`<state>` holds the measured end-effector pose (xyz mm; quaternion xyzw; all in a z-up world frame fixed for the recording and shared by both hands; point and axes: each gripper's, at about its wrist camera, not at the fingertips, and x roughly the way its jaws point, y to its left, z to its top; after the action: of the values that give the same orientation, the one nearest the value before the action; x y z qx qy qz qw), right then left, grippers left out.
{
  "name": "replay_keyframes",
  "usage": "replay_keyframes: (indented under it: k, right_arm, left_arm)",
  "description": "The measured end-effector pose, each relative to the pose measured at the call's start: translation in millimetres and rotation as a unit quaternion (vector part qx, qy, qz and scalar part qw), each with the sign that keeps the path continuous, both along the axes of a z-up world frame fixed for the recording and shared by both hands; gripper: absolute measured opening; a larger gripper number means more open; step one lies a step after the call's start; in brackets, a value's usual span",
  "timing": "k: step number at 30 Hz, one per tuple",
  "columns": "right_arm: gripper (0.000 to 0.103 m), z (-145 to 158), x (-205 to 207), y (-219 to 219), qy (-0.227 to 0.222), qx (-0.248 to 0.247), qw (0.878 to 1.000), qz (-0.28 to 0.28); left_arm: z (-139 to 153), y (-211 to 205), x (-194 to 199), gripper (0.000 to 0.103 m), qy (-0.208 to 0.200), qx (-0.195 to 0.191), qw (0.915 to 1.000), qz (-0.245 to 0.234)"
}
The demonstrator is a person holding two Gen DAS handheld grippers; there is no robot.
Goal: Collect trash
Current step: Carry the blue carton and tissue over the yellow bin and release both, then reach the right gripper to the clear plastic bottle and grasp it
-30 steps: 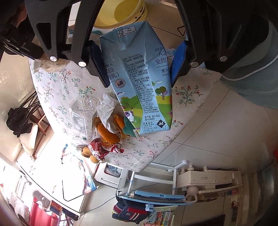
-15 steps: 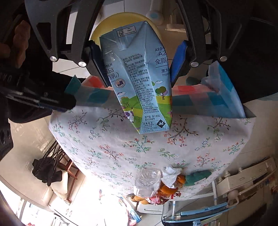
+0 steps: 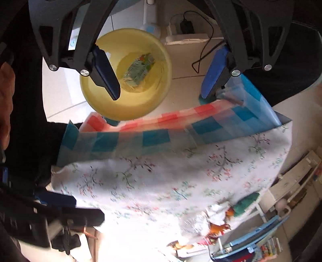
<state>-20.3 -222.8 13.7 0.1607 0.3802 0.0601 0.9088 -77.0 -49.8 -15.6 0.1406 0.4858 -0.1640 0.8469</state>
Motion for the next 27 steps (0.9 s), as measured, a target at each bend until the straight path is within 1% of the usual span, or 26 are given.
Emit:
replay_keyframes:
  k: [2,3,5,6,7,9,11,12,14,15,17,18,21,25,27]
  right_arm:
    - [0.071,-0.2,-0.8,4.2,-0.002,-0.024,1.0,-0.01]
    - [0.071,-1.7,1.7,7.4,0.002,-0.034,0.999,-0.012]
    - [0.071,-8.0,8.6,15.7,0.019,-0.056,0.998,-0.01]
    - [0.071,-10.9,11.1,21.3,0.027,-0.071,0.997,-0.007]
    - [0.071,-13.2,14.0,27.4,0.032,-0.086,0.996,-0.001]
    - [0.071,-17.0,17.4,40.2,0.041,-0.119,0.992,0.012]
    - [0.071,-20.2,15.7,50.7,0.045,-0.151,0.987,0.025]
    - [0.071,-21.1,16.4,54.4,0.047,-0.165,0.985,0.029]
    - [0.071,-24.6,19.4,60.3,0.054,-0.188,0.98,0.031]
    - [0.071,-26.5,22.1,62.0,0.059,-0.197,0.978,0.03]
    - [0.071,-28.4,24.3,64.7,0.069,-0.214,0.974,0.023]
    - [0.071,-29.5,25.4,64.3,0.074,-0.219,0.973,0.018]
    - [0.071,-29.8,29.9,64.0,0.091,-0.222,0.971,-0.008]
    - [0.071,-29.4,36.3,63.6,0.11,-0.21,0.971,-0.037]
    - [0.071,-27.5,40.7,65.2,0.118,-0.201,0.971,-0.049]
  left_arm:
    - [22.3,16.7,6.9,0.083,-0.049,-0.013,0.9979,0.041]
    - [32.7,23.5,10.8,0.085,-0.071,-0.024,0.9952,0.062]
    - [55.9,37.0,17.5,0.087,-0.113,-0.049,0.9872,0.101]
    - [69.5,40.9,20.6,0.088,-0.133,-0.061,0.983,0.111]
    - [83.6,42.4,22.6,0.089,-0.156,-0.073,0.9785,0.114]
    - [106.4,42.7,21.8,0.096,-0.205,-0.085,0.9686,0.112]
    - [117.3,44.0,16.0,0.096,-0.253,-0.087,0.9569,0.114]
    - [116.3,46.0,13.3,0.096,-0.266,-0.088,0.9529,0.115]
    - [108.9,51.2,10.0,0.096,-0.274,-0.089,0.9508,0.114]
    - [102.9,54.1,8.3,0.096,-0.271,-0.087,0.9521,0.113]
    - [91.6,58.1,12.6,0.096,-0.25,-0.071,0.9599,0.105]
    - [88.7,61.3,14.0,0.096,-0.246,-0.064,0.9616,0.103]
    - [87.5,76.8,15.5,0.096,-0.255,-0.064,0.9585,0.111]
    - [84.5,97.9,25.7,0.096,-0.24,-0.08,0.9577,0.138]
    - [83.8,108.4,30.8,0.096,-0.231,-0.094,0.9558,0.156]
